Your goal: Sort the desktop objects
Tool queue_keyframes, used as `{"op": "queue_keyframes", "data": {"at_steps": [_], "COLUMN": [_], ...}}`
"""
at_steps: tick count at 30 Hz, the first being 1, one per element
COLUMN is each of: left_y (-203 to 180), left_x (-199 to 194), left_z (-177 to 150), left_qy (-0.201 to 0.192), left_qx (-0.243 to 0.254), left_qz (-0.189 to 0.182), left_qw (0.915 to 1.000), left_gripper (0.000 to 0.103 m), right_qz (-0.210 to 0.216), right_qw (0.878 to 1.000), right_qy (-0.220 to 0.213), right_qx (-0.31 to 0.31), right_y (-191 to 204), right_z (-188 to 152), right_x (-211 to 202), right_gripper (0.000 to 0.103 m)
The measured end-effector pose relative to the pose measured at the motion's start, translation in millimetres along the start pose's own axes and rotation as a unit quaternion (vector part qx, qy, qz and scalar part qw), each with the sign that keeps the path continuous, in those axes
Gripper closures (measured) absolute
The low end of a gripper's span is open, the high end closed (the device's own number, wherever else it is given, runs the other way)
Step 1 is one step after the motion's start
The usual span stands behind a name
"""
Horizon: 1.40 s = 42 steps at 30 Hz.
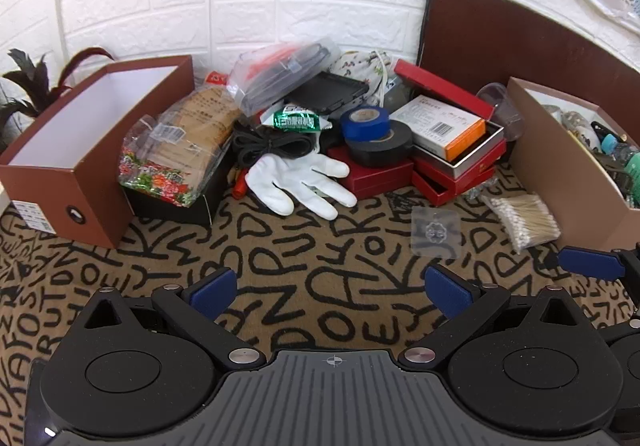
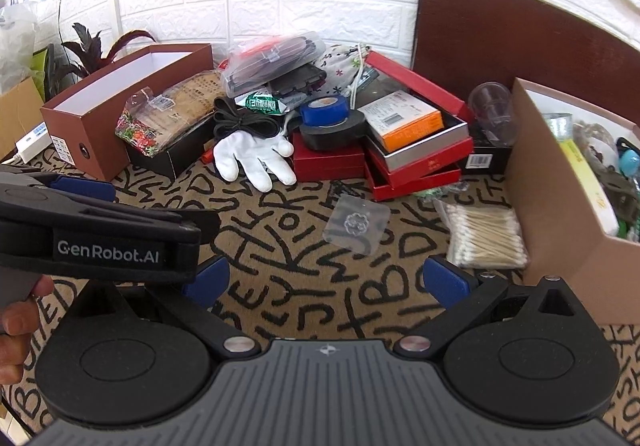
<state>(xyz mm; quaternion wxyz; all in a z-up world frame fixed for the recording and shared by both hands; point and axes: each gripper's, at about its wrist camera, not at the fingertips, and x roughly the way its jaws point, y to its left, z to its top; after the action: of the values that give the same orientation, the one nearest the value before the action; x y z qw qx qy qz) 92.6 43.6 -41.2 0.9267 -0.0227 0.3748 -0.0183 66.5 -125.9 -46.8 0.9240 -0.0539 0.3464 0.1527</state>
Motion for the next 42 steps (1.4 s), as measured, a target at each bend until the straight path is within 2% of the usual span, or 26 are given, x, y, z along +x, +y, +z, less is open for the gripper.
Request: {"op": "queue_keyframes", "data": {"at_steps": [6, 14, 21, 23, 25, 28, 32, 35, 36, 37, 38, 39, 40, 41, 42], "left_y": [14, 39, 59, 64, 69, 68, 69, 73, 75, 77, 79, 81, 82, 83, 84], "left_x": [26, 61, 88, 98, 109, 125, 141, 147, 149, 150, 152, 153, 153, 154, 154], "left_z": [10, 24, 39, 44, 49, 54, 55, 58, 59, 59, 59, 58, 58, 58, 58], "left_qy": [0.016, 0.026, 0.025, 0.03, 0.035, 0.048, 0.054, 0.056, 0.059, 0.062, 0.064, 0.065, 0.066, 0.065, 0.067], "left_qx": [-0.012, -0.027, -0.036, -0.046, -0.059, -0.055, -0.055, -0.066, -0.073, -0.081, -0.089, -0.096, -0.101, -0.105, -0.107], "left_qz": [0.001, -0.006, -0.018, -0.026, -0.037, -0.046, -0.047, -0.059, -0.066, -0.072, -0.079, -0.084, -0.086, -0.089, -0.091], "left_qw": [0.9998, 0.9993, 0.9989, 0.9982, 0.9969, 0.9963, 0.9959, 0.9945, 0.9934, 0.9922, 0.9909, 0.9896, 0.9889, 0.9884, 0.9878], "left_gripper": [0.0, 0.0, 0.003, 0.007, 0.012, 0.021, 0.026, 0.035, 0.041, 0.05, 0.054, 0.07, 0.078, 0.08, 0.085], "right_qz": [0.015, 0.042, 0.055, 0.061, 0.064, 0.071, 0.077, 0.084, 0.089, 0.098, 0.104, 0.109, 0.11, 0.109, 0.112], "right_qw": [1.0, 0.998, 0.997, 0.997, 0.997, 0.997, 0.996, 0.996, 0.996, 0.995, 0.994, 0.994, 0.994, 0.994, 0.994], "right_qy": [0.003, -0.015, -0.021, -0.022, -0.019, -0.015, -0.013, -0.012, -0.009, -0.005, -0.001, 0.0, 0.0, 0.0, 0.0], "right_qx": [-0.008, -0.036, -0.046, -0.044, -0.041, -0.035, -0.034, -0.03, -0.026, -0.02, -0.014, -0.011, -0.012, -0.016, -0.018], "right_y": [4, 16, 23, 23, 24, 25, 26, 26, 26, 27, 27, 27, 28, 30, 31], "right_z": [10, 22, 32, 35, 38, 42, 46, 49, 50, 50, 51, 50, 50, 49, 49], "right_x": [29, 69, 101, 111, 122, 136, 151, 161, 164, 166, 169, 171, 172, 172, 172], "right_gripper": [0.0, 0.001, 0.006, 0.009, 0.015, 0.023, 0.027, 0.033, 0.041, 0.046, 0.049, 0.058, 0.066, 0.071, 0.083]}}
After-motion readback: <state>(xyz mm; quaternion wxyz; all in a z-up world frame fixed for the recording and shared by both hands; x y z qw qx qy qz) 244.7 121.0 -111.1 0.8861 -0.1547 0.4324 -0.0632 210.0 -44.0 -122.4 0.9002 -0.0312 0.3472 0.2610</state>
